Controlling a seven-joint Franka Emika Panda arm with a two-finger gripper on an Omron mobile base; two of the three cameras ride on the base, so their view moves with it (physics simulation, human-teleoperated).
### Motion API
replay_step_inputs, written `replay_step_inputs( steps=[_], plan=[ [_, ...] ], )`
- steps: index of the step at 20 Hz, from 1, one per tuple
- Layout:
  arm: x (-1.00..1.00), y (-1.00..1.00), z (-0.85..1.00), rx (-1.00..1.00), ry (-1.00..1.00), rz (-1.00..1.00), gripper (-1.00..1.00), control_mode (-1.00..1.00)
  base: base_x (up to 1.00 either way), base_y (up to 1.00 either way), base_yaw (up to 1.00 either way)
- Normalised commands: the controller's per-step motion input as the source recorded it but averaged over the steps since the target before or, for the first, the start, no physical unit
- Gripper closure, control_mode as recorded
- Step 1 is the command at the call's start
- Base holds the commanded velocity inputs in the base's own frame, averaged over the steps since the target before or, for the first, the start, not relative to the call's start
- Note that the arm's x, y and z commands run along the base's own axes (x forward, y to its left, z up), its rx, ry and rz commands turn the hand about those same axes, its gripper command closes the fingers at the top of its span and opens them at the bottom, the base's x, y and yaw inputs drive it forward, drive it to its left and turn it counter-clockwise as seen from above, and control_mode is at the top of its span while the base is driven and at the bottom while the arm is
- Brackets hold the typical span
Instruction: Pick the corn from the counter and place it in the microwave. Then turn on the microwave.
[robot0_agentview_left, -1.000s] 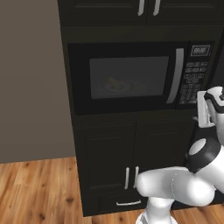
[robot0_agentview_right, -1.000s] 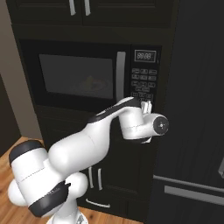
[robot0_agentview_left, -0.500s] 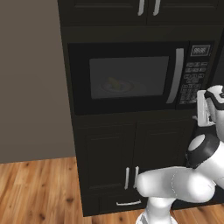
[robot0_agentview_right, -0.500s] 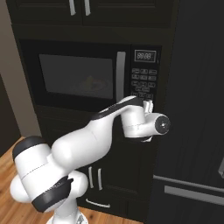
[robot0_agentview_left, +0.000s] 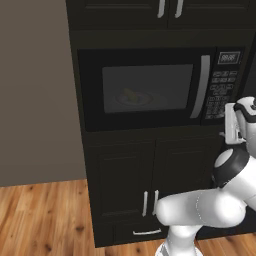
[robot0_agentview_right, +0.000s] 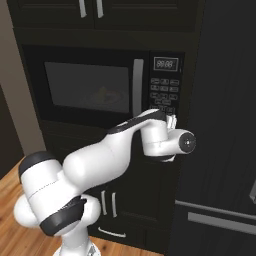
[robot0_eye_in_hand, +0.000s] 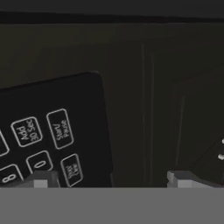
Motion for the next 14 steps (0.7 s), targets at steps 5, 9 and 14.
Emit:
replay_step_inputs(
  steps=[5,9,14],
  plan=[
    [0.11,0.0,-0.11,0.0,0.0,0.0,-1.0,-1.0,0.0,0.0,0.0],
    [0.07,-0.01,-0.13,0.0,0.0,0.0,-1.0,-1.0,0.0,0.0,0.0],
    [0.1,-0.1,-0.06,0.0,0.0,0.0,-1.0,-1.0,0.0,0.0,0.0]
  ],
)
